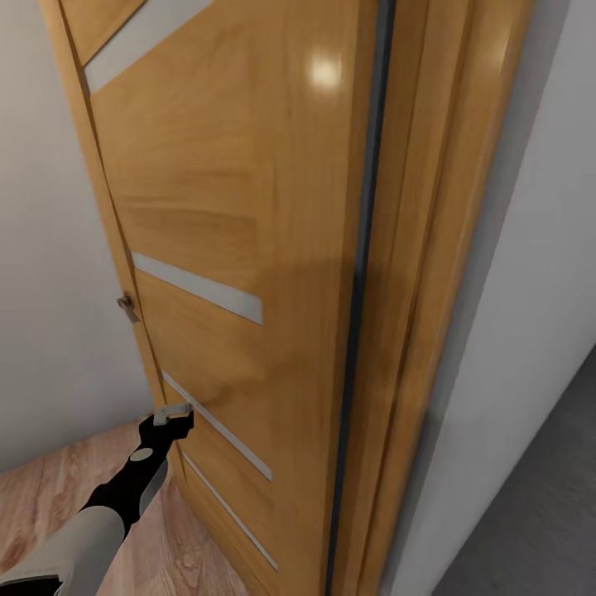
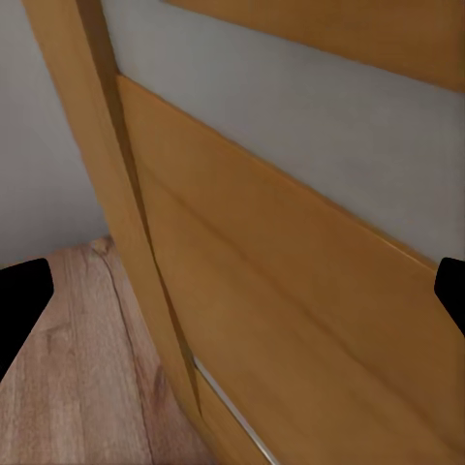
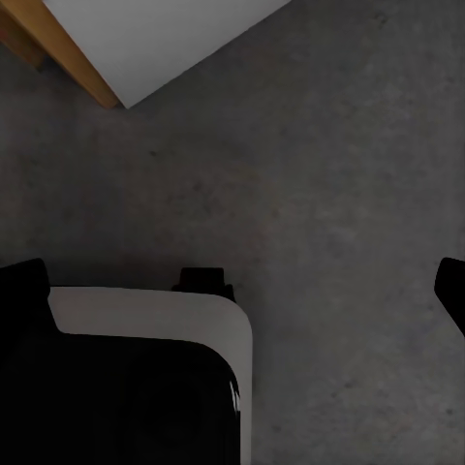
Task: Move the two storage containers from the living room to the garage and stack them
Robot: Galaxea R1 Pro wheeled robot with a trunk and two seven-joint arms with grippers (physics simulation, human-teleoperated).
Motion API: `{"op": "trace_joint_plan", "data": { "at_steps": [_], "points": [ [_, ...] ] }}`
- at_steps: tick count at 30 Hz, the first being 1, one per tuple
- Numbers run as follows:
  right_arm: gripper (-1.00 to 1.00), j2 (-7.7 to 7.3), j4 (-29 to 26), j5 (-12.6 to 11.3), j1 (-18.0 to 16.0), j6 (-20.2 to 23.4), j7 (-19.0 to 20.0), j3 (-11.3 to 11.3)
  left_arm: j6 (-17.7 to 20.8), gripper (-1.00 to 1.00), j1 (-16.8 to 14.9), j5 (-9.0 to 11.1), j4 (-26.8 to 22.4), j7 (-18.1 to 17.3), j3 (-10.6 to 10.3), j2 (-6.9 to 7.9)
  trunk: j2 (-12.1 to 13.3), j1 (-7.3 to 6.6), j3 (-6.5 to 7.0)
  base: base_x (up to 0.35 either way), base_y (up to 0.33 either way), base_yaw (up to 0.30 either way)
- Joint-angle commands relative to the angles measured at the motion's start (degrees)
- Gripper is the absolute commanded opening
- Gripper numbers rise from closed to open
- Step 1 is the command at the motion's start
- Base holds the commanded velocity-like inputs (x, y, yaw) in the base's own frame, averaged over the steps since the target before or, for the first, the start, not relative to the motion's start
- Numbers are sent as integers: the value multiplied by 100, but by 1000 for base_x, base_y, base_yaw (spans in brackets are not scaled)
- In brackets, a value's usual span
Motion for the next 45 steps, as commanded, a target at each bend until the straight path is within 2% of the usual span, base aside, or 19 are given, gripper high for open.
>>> {"op": "trace_joint_plan", "data": {
  "at_steps": [1,11,45],
  "points": [
    [100,-1,5,2,-3,-18,-1,4,-17,100,-4,7,2,-28,-32,-5,-3,0,-5,0,0,-69],
    [100,-1,5,2,-3,-18,-1,4,-17,100,-4,7,2,-28,-33,-5,-3,0,-5,0,0,-100],
    [100,-1,5,2,-3,-18,-1,4,-17,100,-4,7,2,-28,-26,-3,-3,0,-5,-32,0,-2]
  ]
}}
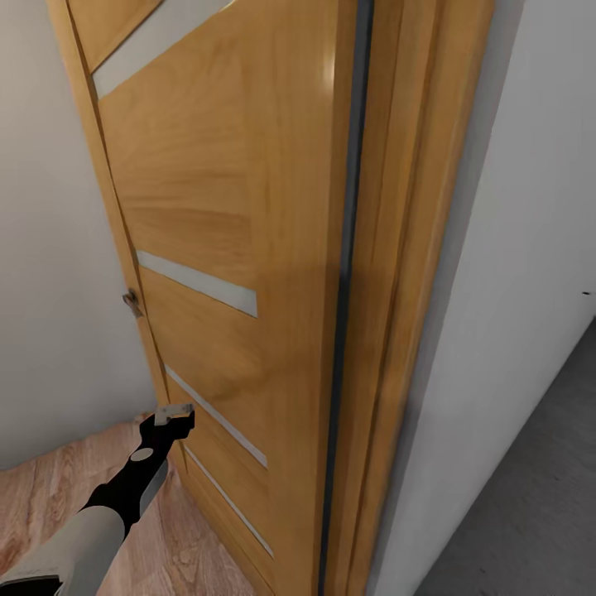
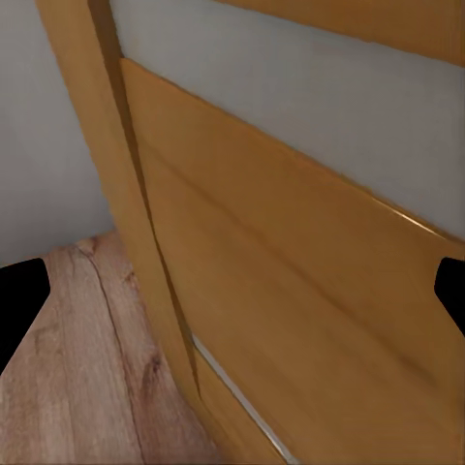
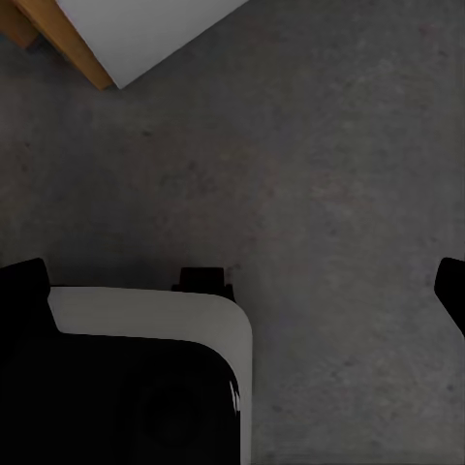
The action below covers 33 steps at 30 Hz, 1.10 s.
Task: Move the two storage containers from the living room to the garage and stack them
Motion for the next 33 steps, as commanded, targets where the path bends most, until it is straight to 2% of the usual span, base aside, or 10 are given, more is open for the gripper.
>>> {"op": "trace_joint_plan", "data": {
  "at_steps": [1,24,33],
  "points": [
    [100,-1,5,2,-4,-18,-1,4,-19,100,-4,3,5,9,3,2,-4,0,-6,-11,0,0],
    [100,-1,5,2,-4,-18,-1,4,-87,100,-4,14,189,9,-5,84,-4,0,-5,-2,50,-2],
    [100,-1,5,2,-4,-18,-1,4,-89,100,-4,20,189,9,-5,85,-4,0,27,0,3,-166]
  ]
}}
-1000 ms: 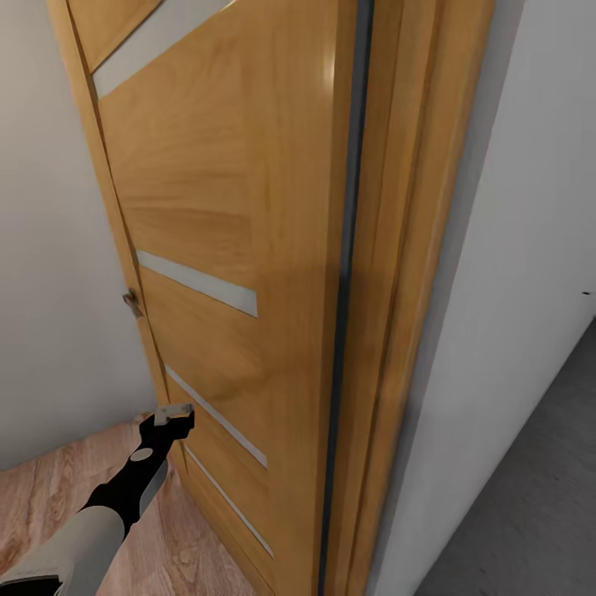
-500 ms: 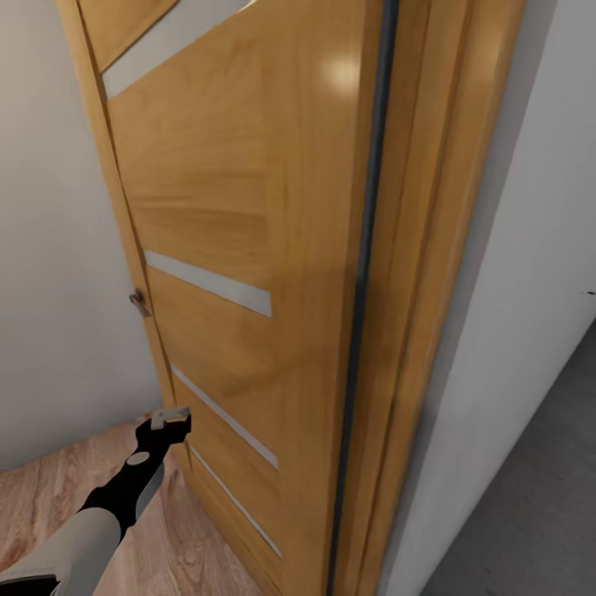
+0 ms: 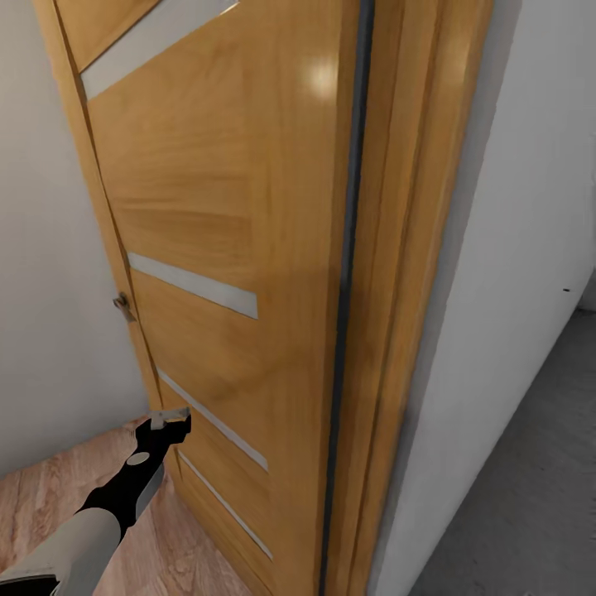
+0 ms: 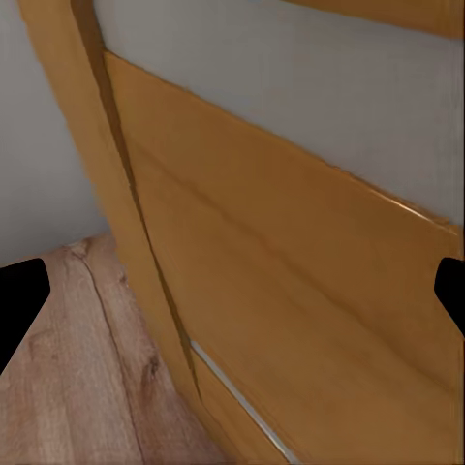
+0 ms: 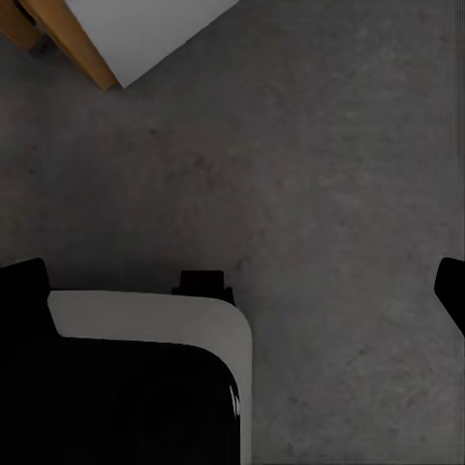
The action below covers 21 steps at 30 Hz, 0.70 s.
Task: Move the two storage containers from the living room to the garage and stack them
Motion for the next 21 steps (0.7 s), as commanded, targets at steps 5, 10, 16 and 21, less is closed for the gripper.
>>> {"op": "trace_joint_plan", "data": {
  "at_steps": [5,10,16,21],
  "points": [
    [100,-1,6,2,-5,-19,-1,4,-18,100,-3,5,3,8,1,0,-3,0,4,0,0,-93],
    [100,-1,6,2,-5,-19,-1,4,-18,100,-3,5,-1,8,-9,0,-3,0,6,0,0,-16],
    [100,-1,6,2,-5,-19,-1,4,-14,100,-3,5,-3,8,-17,0,-3,0,6,0,0,-3],
    [100,-1,6,2,-5,-19,-1,4,-16,100,-3,5,-4,8,-20,0,-3,0,6,0,0,0]
  ]
}}
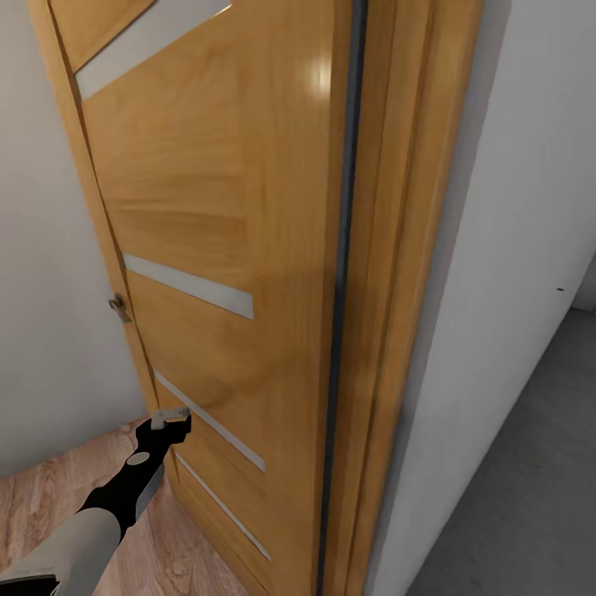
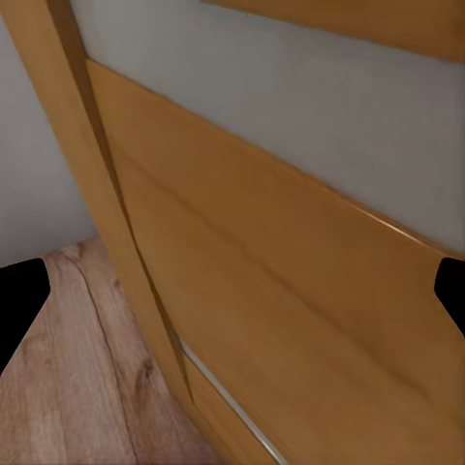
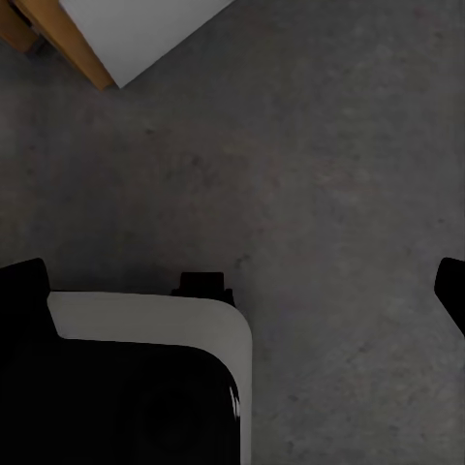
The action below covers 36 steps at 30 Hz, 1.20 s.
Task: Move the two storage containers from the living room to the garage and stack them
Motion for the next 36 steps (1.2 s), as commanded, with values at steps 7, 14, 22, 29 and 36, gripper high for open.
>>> {"op": "trace_joint_plan", "data": {
  "at_steps": [7,14,22,29,36],
  "points": [
    [100,-1,5,2,-4,-18,-1,4,-14,100,-4,5,5,8,-14,-3,-3,0,-6,0,0,0],
    [100,-1,5,2,-4,-18,-1,4,-13,100,-4,5,-1,8,-29,-8,-3,0,-6,0,0,0],
    [100,-1,5,2,-4,-18,-1,4,-13,100,-4,5,-5,8,-38,-10,-3,0,-6,0,0,0],
    [100,-1,5,2,-4,-18,-1,4,-13,100,-4,5,-10,8,-41,-13,-3,0,-6,0,0,0],
    [100,-1,5,2,-4,-18,-1,4,-13,100,-4,5,-13,8,-49,-19,-3,0,-6,0,0,0]
  ]
}}
